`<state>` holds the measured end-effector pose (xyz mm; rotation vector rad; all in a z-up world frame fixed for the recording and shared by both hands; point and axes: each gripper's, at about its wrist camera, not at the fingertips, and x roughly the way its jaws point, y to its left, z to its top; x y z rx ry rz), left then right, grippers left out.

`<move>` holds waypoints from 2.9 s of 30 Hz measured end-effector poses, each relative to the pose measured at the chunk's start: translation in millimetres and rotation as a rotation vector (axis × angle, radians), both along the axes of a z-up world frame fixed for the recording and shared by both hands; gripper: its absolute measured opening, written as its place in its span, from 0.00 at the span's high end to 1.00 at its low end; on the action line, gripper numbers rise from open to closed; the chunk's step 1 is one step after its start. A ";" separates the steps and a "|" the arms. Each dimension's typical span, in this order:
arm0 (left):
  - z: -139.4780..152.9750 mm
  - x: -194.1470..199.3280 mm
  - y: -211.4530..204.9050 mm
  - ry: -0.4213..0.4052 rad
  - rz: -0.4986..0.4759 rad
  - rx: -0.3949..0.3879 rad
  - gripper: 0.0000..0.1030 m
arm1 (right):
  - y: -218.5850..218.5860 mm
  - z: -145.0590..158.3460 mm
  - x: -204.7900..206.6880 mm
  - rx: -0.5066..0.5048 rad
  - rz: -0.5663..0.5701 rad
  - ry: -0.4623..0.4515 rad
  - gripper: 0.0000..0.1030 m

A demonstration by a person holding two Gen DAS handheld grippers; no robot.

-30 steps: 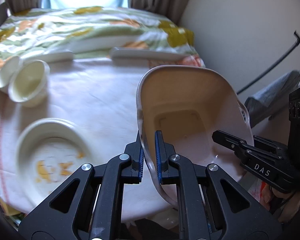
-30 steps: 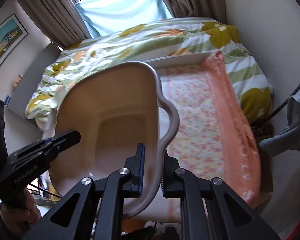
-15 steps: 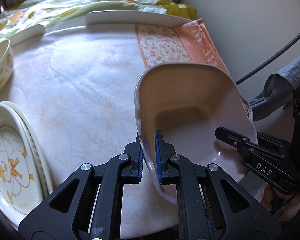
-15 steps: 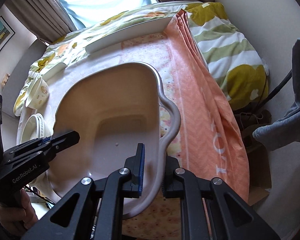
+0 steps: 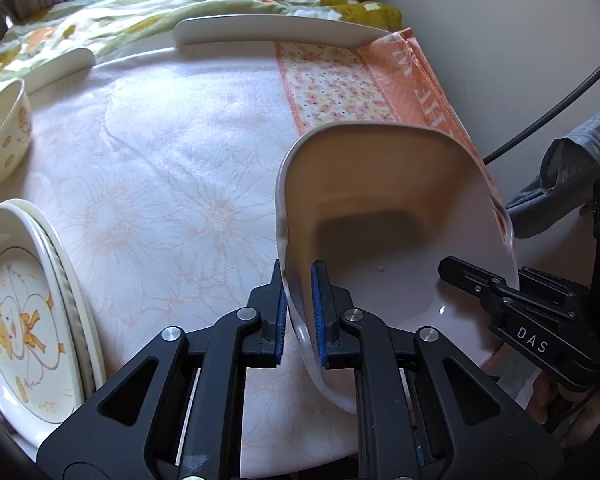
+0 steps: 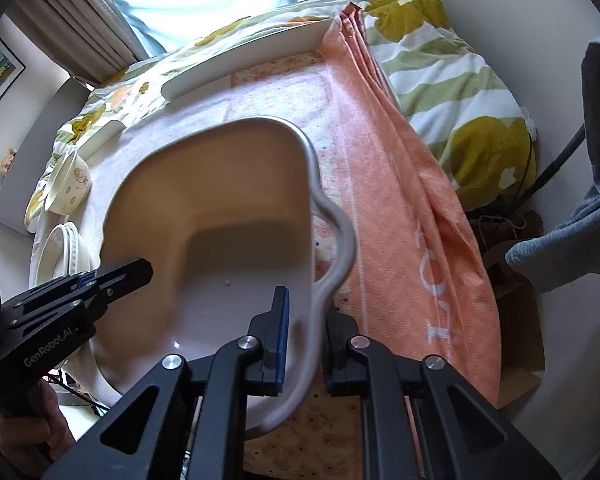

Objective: Organize plates and bowls
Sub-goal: 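Carry the pink basin over the orange floral runner, then lower the pink basin onto the runner and open the right tool, then move the right tool to the large cream bowl and grasp its rim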

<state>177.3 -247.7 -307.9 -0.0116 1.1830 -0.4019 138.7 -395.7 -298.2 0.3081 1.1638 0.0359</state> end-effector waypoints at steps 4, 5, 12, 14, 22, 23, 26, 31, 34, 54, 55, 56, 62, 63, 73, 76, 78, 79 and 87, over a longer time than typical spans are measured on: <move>-0.4 2.5 1.2 0.015 0.013 0.005 0.21 | -2.9 1.8 -1.5 0.008 0.000 -0.006 0.82; 1.4 2.2 2.3 0.004 0.022 0.007 0.12 | -2.8 2.7 -2.3 0.005 0.000 -0.010 0.77; 16.9 4.0 6.7 -0.031 0.036 0.019 0.08 | -1.5 15.8 -14.7 -0.021 0.036 -0.073 0.13; 21.6 3.5 9.3 -0.035 0.043 0.018 0.08 | 0.4 20.5 -20.4 -0.034 0.055 -0.093 0.06; 69.3 -13.5 38.5 -0.078 0.094 -0.023 0.07 | 14.6 62.9 -39.3 -0.088 0.087 -0.213 0.01; 79.2 -17.4 44.6 -0.095 0.102 -0.028 0.07 | 16.9 72.6 -42.2 -0.085 0.094 -0.237 0.01; 110.6 -29.0 62.5 -0.162 0.127 -0.028 0.01 | 25.6 100.1 -48.5 -0.076 0.121 -0.305 0.01; 156.7 -49.8 102.9 -0.256 0.204 -0.028 0.00 | 48.9 148.9 -51.6 -0.053 0.184 -0.441 0.01; 181.3 -57.3 134.4 -0.306 0.260 -0.021 0.00 | 69.6 172.8 -42.2 -0.017 0.243 -0.455 0.01; 138.4 70.2 357.1 -0.156 0.404 -0.126 0.25 | 256.3 148.3 118.4 0.059 0.309 -0.269 0.06; 129.0 77.7 358.6 -0.136 0.397 -0.129 0.30 | 264.3 137.7 131.0 0.061 0.302 -0.237 0.12; 112.2 91.7 360.7 -0.102 0.383 -0.134 0.31 | 272.4 125.6 144.3 0.068 0.294 -0.204 0.14; 47.2 146.4 358.7 0.013 0.306 -0.141 0.46 | 298.7 56.1 203.3 0.085 0.255 -0.043 0.37; 35.2 155.5 357.3 0.033 0.290 -0.143 0.50 | 301.2 46.5 208.7 0.087 0.248 -0.024 0.39; -5.7 188.0 351.6 0.100 0.230 -0.134 0.77 | 308.9 9.2 229.1 0.093 0.169 0.053 0.54; -7.6 191.0 349.3 0.102 0.212 -0.134 0.82 | 313.0 4.2 229.0 0.091 0.162 0.066 0.68; -8.6 193.3 349.0 0.097 0.200 -0.137 0.84 | 315.5 1.7 228.7 0.092 0.158 0.070 0.72; -8.6 194.2 347.8 0.094 0.196 -0.138 0.85 | 316.2 0.5 228.0 0.093 0.157 0.070 0.77; -4.6 191.8 342.1 0.056 0.167 -0.092 0.87 | 319.5 0.3 224.1 0.104 0.144 0.048 0.86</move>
